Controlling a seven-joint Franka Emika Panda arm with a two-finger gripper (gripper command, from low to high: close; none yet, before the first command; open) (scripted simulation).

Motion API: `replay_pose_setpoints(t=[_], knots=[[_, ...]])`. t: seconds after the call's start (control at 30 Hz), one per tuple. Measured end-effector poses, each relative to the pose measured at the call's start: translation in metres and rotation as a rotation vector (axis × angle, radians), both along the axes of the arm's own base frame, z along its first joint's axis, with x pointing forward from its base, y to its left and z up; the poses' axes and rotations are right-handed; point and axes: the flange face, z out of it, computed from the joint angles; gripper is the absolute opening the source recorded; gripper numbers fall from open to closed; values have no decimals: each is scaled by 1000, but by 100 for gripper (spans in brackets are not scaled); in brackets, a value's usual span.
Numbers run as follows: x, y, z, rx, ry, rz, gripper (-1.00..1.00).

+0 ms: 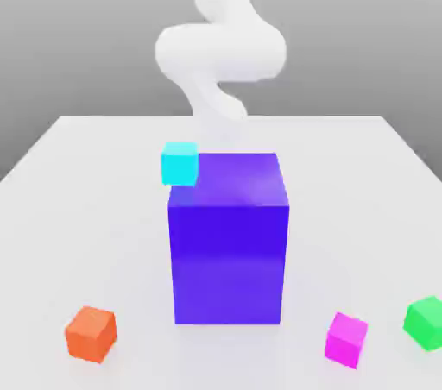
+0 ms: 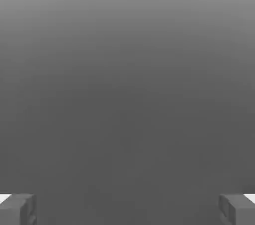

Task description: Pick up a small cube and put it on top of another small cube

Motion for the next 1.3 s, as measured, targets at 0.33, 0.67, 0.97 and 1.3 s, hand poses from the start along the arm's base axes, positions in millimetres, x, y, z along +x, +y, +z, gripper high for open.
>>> replay_pose_setpoints(t=[0.33,0.67,0.97,1.3], knots=[[88,72,-179,-145,267,352,0],[84,150,-373,-301,511,730,0],[51,169,-519,-387,650,928,0],[50,169,-534,-388,653,930,-100]])
